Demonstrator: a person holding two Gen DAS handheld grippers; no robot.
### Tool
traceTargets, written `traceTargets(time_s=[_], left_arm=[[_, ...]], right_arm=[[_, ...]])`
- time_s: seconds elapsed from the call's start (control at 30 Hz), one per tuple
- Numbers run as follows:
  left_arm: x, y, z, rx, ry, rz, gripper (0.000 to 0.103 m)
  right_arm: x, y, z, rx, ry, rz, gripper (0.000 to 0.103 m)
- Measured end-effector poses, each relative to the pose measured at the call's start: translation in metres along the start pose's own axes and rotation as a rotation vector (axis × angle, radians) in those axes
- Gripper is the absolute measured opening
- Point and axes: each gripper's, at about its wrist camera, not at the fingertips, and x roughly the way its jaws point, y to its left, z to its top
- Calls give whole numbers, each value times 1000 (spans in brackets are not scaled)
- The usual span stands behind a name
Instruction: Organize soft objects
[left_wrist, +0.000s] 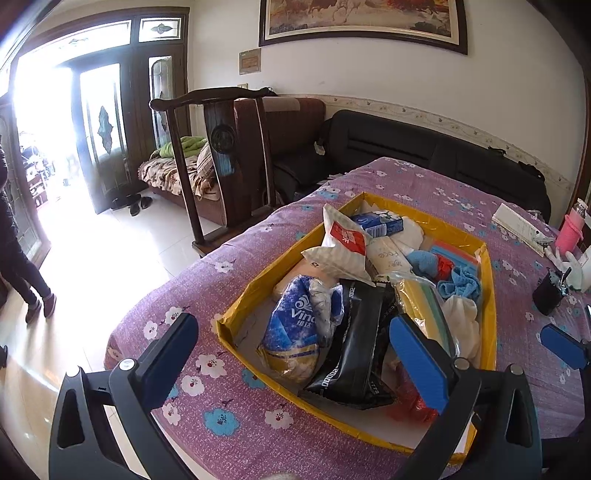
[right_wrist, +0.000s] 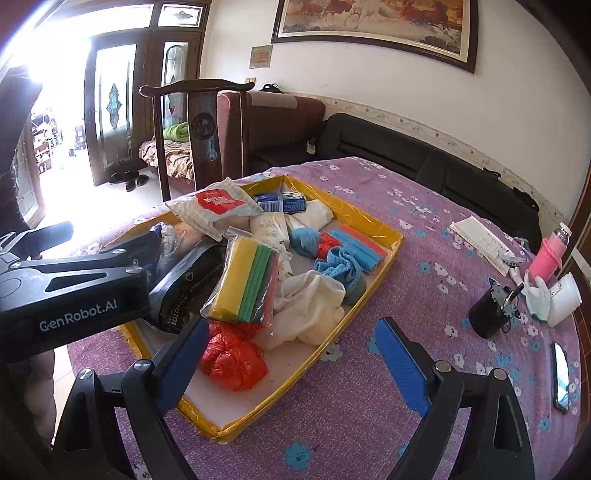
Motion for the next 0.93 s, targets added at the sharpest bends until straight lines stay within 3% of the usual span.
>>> traceTargets(time_s=[0.93], left_arm=[[-11, -10, -5, 28, 16, -4, 103]], right_arm=[[-10, -2, -2, 17, -14, 26, 94]])
